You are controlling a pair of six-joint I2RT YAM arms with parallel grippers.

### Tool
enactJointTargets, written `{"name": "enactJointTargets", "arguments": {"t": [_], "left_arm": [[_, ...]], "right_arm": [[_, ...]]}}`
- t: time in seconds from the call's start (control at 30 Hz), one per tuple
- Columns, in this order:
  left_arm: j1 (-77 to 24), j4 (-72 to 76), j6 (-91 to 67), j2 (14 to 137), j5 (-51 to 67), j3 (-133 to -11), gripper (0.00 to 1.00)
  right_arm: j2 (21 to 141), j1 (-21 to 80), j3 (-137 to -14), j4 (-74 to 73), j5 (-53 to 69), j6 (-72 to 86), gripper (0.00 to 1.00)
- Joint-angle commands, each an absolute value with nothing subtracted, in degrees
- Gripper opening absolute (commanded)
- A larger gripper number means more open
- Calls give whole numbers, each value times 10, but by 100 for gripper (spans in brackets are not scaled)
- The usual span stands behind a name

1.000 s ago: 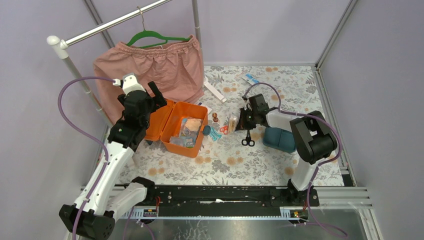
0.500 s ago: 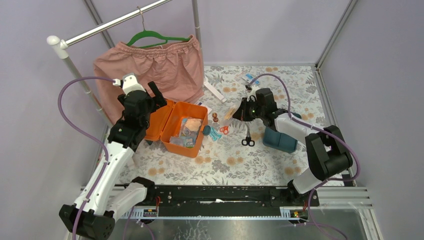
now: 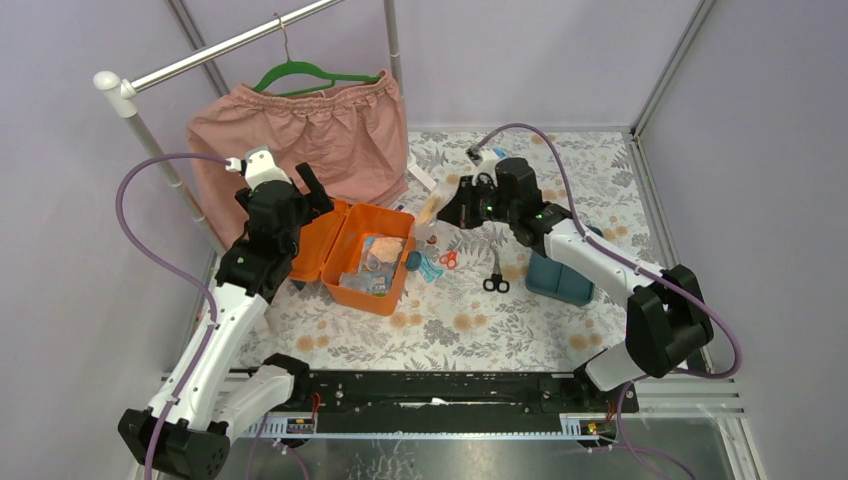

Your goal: Organize the medicine kit

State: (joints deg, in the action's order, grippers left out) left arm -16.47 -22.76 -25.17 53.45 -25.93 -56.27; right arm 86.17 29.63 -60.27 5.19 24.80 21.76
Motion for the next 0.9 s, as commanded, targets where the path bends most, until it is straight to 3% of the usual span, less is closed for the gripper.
{"name": "enactJointTargets", "arguments": {"t": [0.0, 0.47, 0.87], "left_arm": [[-165, -211, -255, 536, -261, -557, 99], [-165, -211, -254, 533, -263, -557, 99], [-165, -211, -254, 533, -265, -557, 99]], "right_arm": [[858, 350, -659, 52, 270, 236, 0], [1026, 467, -782, 35, 305, 242, 1], [1038, 469, -801, 27, 277, 230, 25]]}}
